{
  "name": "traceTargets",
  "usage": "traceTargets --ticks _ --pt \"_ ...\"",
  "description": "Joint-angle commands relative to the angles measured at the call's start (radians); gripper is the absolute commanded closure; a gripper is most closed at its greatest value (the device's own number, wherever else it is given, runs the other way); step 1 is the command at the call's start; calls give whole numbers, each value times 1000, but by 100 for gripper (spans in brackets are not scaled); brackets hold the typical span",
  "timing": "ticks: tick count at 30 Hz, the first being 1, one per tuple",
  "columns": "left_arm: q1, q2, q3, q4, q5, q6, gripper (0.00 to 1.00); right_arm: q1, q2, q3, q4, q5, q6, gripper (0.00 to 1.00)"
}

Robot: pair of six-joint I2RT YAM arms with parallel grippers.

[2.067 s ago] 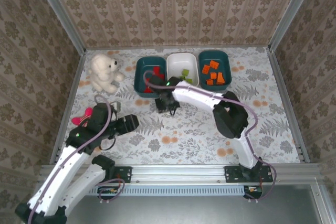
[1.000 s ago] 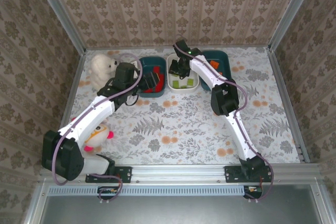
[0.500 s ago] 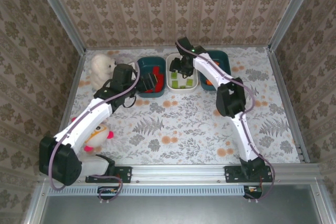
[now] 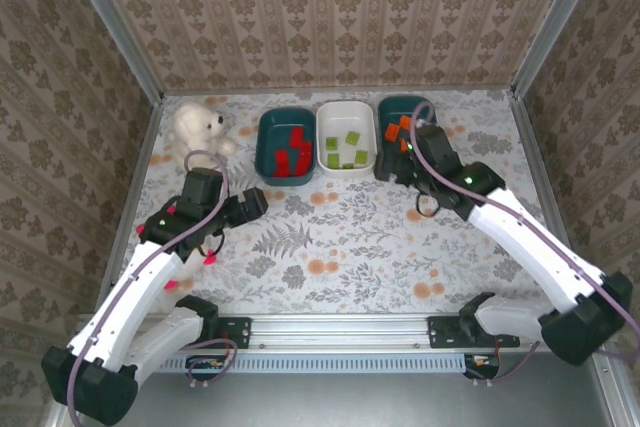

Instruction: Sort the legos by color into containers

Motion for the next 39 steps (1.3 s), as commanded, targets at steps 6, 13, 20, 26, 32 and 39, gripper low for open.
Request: traceTargets --ticks 6,13,20,26,32,39 --pt "22 44 -27 -21 -521 95 0 -171 -328 -522 408 381 -216 0" --pt "148 202 -233 604 -490 508 0 -387 -35 -601 759 279 -367 0" --pt "351 519 -153 800 -226 589 0 -462 283 -539 1052 112 -448 0" --pt "401 667 -152 1077 -111 648 0 -498 378 -498 1165 -33 -500 0" --pt "409 650 -307 1388 -84 705 0 -500 283 -757 1548 -44 -502 0" --pt "386 690 -424 1636 -136 716 0 -497 349 -771 1617 -89 -520 0"
